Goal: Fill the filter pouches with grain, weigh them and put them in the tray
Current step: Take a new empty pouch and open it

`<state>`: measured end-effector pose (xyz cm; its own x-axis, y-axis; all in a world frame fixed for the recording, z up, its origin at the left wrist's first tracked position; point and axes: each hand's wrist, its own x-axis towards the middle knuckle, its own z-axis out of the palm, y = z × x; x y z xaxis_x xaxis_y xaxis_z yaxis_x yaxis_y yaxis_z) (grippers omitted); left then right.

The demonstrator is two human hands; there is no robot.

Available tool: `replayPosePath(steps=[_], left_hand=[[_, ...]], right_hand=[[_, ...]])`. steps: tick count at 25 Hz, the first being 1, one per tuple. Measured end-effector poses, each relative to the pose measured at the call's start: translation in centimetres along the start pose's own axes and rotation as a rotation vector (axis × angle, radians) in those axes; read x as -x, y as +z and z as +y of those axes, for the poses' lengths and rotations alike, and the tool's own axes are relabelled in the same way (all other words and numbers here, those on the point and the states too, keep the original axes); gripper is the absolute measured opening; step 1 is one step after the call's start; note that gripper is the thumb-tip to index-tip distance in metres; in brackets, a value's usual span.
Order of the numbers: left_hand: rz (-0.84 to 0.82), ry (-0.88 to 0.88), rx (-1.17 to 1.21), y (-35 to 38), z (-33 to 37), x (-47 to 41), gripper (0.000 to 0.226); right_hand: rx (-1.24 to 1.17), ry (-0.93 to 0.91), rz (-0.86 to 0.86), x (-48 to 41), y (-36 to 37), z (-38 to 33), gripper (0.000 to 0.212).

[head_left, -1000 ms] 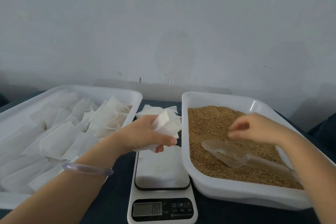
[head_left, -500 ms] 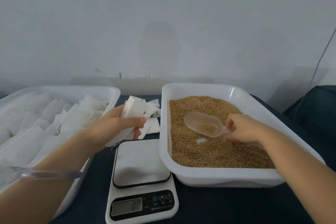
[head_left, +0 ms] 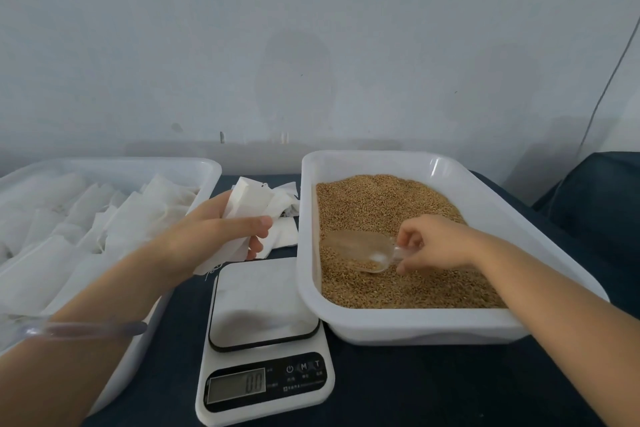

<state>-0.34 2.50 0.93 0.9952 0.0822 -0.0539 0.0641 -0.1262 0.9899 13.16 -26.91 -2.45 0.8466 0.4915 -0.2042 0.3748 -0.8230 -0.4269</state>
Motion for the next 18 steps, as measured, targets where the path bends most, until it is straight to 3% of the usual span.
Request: replayPosePath(steps=[7, 10, 18], left_hand=[[-0.014, -0.008, 0.006, -0.1, -0.1, -0.1, 0.027], [-0.027, -0.007, 0.0, -0.3, -0.3, -0.1, 0.045], [0.025, 0.066, -0.117, -0.5, -0.1, -0.1, 0.069]], right_hand=[[0.064, -0.031, -0.047, 0.5, -0.8, 0.9, 0.019], [0.063, -0.046, -0.021, 0.5, -1.0, 0.9, 0.02], [-0.123, -0.065, 0.084, 1.4, -1.6, 0.8, 0.024]])
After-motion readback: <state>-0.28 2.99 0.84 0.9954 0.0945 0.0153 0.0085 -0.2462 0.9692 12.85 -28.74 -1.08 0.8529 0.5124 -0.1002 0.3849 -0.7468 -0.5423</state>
